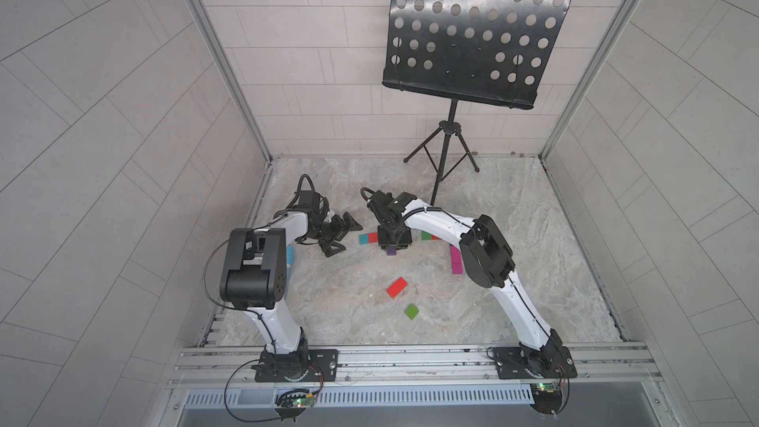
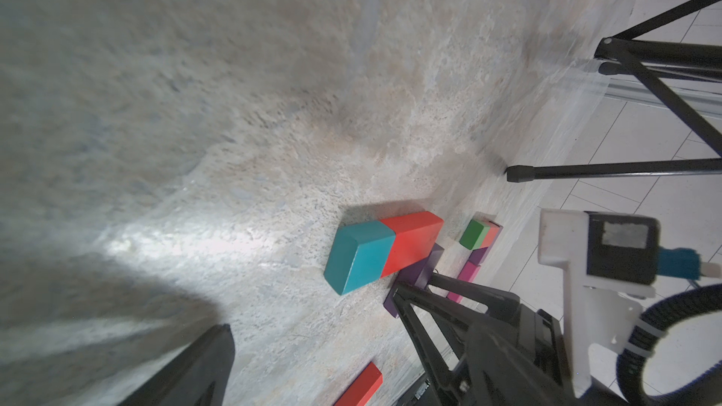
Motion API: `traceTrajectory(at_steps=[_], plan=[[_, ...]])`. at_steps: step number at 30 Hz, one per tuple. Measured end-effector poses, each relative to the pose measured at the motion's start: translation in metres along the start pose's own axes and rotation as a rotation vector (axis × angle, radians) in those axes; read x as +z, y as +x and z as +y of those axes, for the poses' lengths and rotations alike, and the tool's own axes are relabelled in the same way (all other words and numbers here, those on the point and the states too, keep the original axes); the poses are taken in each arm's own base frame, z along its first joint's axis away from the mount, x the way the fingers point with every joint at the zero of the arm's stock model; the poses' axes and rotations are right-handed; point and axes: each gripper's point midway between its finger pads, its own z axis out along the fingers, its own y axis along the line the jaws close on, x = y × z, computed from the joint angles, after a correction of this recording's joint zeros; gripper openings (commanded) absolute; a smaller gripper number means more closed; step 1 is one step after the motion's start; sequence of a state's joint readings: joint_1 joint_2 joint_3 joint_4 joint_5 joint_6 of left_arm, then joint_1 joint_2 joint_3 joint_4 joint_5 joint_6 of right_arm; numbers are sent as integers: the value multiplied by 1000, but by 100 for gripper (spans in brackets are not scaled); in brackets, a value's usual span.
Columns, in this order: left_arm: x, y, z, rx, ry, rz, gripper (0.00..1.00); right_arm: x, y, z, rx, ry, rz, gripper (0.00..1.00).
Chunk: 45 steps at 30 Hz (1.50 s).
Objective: Assemble the number 7 with building blocks
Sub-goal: Adjust the building block at the center of the board.
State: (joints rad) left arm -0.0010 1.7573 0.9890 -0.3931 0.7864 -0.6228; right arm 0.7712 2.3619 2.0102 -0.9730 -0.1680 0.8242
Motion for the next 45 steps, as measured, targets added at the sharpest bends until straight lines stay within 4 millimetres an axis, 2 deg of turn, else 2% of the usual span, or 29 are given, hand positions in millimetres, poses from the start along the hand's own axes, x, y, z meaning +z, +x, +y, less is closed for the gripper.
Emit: traceTrajectory(at_steps=[22,32,39,45], plan=[[0,0,0,-6,0,0,100,-3,-14,-16,-12,18,-13,35],[0,0,0,-7,-1,0,100,-12,-21,-8,-27,-3,-38,35],[1,0,1,-8,-1,1,100,-6,-21,-8,-31,-3,-28,39],[1,0,1,-8,-1,1,100,-1,-18,-8,-32,-4,-11,48]])
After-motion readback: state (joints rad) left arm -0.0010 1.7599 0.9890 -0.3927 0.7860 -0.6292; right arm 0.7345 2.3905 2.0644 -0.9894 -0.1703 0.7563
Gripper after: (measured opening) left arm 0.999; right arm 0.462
